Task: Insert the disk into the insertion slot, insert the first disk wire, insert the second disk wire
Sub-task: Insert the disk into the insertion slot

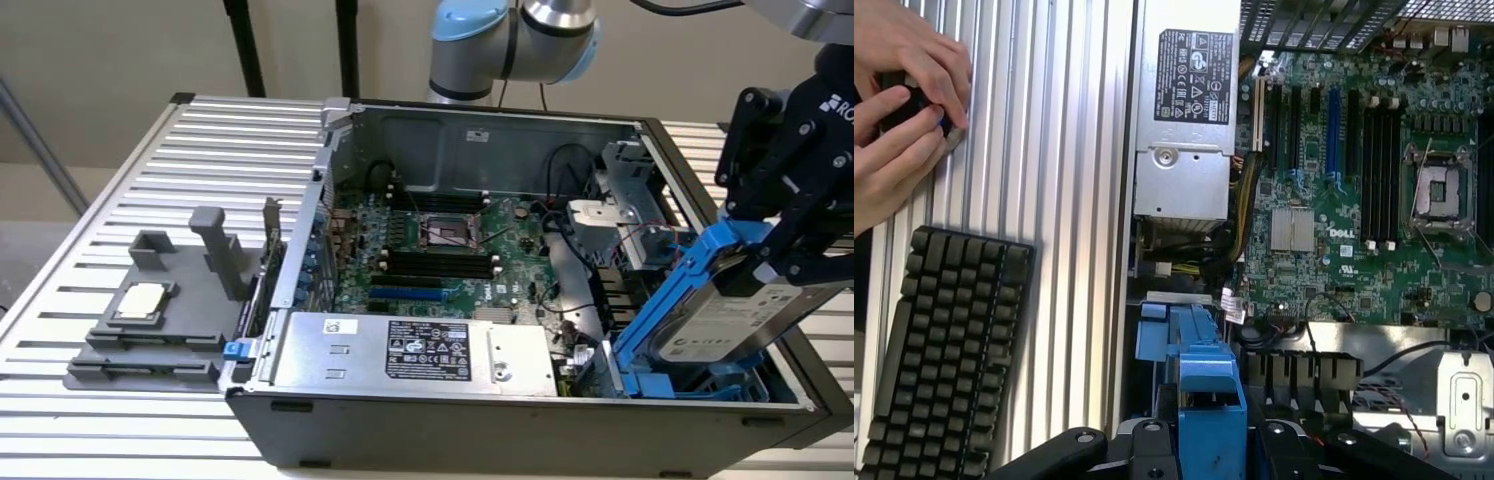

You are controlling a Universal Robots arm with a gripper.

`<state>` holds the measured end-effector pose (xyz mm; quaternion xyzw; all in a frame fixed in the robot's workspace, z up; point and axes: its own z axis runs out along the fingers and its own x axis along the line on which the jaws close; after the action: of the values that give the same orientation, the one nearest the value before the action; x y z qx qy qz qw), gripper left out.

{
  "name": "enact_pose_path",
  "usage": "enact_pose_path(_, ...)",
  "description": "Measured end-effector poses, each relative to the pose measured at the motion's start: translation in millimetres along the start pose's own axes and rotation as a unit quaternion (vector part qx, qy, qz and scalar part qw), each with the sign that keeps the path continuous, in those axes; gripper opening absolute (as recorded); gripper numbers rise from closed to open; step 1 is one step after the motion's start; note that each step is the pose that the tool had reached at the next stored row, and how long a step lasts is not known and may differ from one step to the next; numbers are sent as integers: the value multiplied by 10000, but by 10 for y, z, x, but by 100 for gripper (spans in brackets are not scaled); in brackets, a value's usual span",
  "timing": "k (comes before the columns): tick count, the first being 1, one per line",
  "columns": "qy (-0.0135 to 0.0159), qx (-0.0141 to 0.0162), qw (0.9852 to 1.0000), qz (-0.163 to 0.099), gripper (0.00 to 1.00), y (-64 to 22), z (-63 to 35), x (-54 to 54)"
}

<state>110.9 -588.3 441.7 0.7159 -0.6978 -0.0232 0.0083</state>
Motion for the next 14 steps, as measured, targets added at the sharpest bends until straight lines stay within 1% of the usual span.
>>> enact_pose_path(14, 2, 0, 10000, 0, 33, -2, 15, -45)
